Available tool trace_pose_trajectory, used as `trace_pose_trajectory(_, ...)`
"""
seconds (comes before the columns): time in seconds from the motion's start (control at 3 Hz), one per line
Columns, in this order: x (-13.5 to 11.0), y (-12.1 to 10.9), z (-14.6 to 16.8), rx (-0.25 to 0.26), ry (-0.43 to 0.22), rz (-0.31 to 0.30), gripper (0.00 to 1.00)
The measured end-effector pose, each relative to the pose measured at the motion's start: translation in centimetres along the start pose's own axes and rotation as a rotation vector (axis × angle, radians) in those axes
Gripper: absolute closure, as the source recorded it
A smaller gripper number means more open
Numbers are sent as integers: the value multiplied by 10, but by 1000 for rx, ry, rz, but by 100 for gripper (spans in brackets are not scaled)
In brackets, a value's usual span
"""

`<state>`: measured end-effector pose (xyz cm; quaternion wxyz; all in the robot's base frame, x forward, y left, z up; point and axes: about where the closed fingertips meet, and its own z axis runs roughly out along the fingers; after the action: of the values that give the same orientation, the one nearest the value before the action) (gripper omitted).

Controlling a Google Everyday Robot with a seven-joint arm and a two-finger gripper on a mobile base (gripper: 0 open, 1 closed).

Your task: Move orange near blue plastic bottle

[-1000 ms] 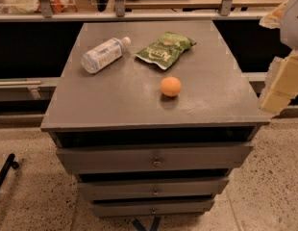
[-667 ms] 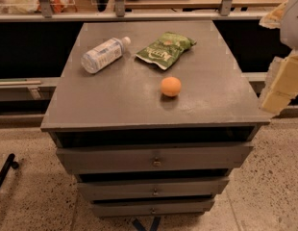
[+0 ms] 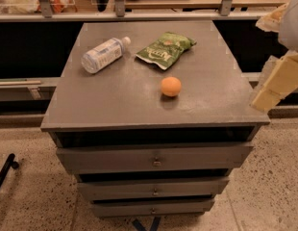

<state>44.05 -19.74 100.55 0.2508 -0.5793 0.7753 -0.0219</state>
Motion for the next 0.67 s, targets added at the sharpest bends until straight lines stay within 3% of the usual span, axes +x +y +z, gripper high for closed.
trace_pose_trajectory(0.67,-20,-1,56,-29,-343,259,0)
